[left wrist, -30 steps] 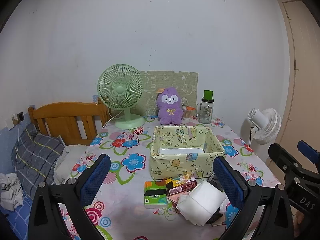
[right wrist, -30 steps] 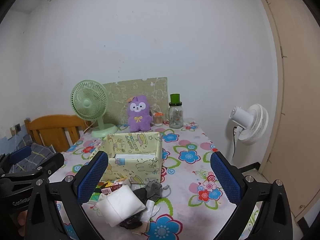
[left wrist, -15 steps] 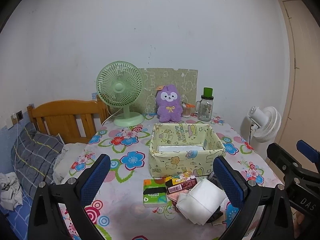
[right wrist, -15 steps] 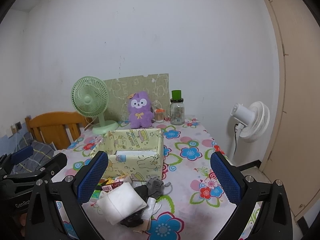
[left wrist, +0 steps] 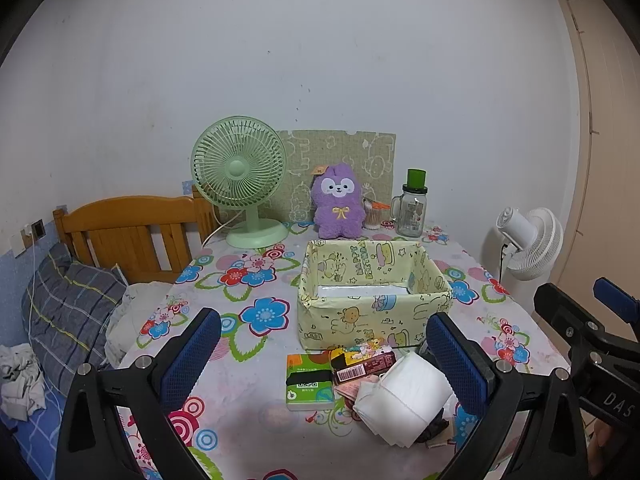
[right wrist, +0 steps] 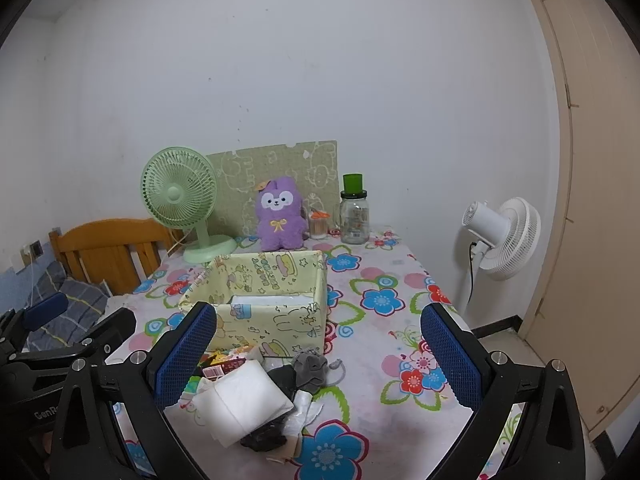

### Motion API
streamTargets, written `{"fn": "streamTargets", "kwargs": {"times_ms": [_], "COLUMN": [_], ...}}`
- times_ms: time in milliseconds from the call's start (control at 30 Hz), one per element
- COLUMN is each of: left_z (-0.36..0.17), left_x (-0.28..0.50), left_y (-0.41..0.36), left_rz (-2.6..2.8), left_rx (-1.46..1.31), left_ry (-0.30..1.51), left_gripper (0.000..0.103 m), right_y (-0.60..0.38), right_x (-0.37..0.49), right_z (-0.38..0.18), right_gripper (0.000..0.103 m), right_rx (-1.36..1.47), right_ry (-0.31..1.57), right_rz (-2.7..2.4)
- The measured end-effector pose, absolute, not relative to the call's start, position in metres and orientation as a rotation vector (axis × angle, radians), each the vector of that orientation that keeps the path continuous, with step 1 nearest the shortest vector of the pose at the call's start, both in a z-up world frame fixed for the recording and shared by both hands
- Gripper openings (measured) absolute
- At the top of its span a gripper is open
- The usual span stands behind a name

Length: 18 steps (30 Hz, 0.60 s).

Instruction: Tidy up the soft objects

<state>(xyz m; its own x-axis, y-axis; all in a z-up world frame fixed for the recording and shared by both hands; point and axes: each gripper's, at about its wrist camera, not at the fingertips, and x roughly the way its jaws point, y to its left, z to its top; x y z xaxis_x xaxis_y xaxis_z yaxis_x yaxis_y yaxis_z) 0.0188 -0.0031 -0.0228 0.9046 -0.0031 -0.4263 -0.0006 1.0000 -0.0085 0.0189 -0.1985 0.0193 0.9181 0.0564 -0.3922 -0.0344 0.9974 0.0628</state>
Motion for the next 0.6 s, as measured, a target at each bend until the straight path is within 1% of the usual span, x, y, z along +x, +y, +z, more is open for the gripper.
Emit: {"fn": "streamTargets", "kwargs": {"times_ms": [600], "left_z": [-0.0285], "left_x": [0.0211], "left_y": [-0.0009], "left_rz": [-0.002], "left_rx": [-0.022], "left_ry": [0.455], "left_gripper": [0.103], "right_y": [-0.1943], "right_x": [0.0237], "right_z": [0.016], "right_gripper": [0.103], "right_rx": [0.038], "right_ry": [0.42], "right_rz": [0.05]}}
